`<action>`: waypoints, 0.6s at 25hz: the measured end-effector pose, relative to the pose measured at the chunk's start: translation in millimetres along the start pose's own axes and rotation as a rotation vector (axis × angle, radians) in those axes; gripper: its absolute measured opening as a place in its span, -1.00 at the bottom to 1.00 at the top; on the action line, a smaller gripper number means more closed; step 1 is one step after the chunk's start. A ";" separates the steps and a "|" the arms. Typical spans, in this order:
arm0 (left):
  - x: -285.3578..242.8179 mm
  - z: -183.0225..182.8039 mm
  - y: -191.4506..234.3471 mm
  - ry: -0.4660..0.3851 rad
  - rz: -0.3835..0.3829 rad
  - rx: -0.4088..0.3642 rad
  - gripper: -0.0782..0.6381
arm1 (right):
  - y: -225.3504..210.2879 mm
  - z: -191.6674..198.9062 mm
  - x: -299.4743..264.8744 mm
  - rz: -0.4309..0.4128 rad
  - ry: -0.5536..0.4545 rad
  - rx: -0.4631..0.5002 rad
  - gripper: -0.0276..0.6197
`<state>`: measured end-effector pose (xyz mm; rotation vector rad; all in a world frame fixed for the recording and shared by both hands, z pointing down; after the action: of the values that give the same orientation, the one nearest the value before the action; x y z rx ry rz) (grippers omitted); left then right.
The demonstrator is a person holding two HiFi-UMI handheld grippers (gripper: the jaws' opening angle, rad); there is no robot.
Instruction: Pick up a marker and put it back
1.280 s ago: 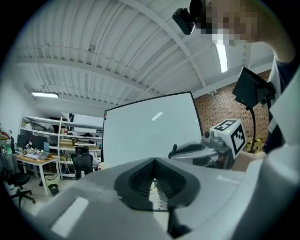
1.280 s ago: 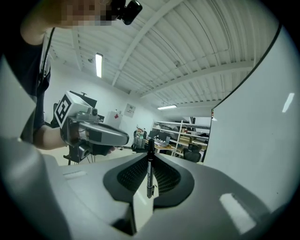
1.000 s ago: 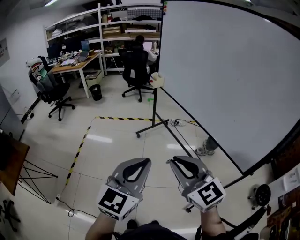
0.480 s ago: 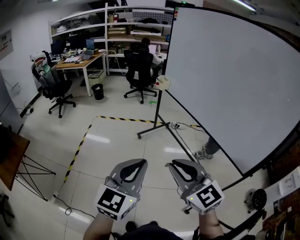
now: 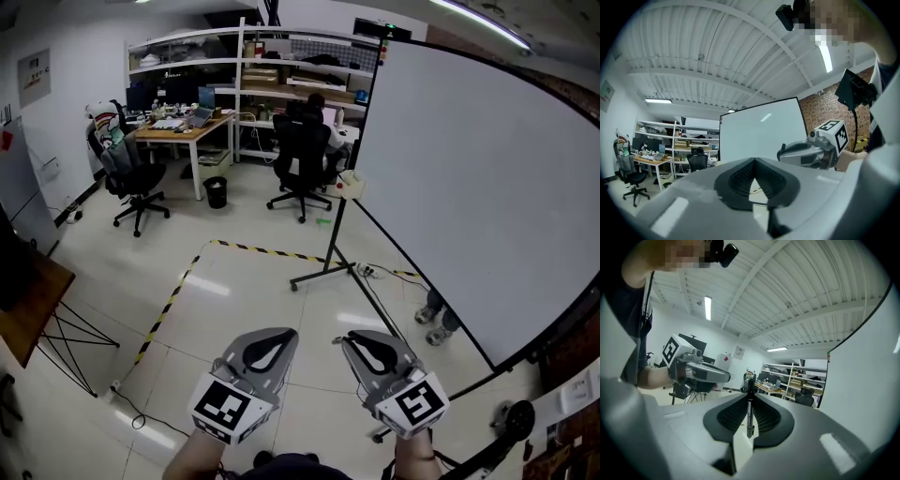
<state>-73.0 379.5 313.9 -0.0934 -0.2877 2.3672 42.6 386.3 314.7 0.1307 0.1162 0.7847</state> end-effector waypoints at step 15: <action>-28.6 14.8 -33.1 0.058 0.085 -0.012 -0.76 | -23.9 33.4 41.4 0.107 0.028 -0.099 -0.79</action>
<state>-32.2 380.3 335.5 -0.1829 -0.2754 2.4428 93.3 396.5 341.5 0.0325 0.0968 0.8977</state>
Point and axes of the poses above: the fingertips, and each gripper's own axes: x backward along the fingers, y to its left, z out of its underside, the point moved 3 cm from there along x, backward along the fingers, and after that the axes turned 8 degrees about -x, right-handed, at the moved point
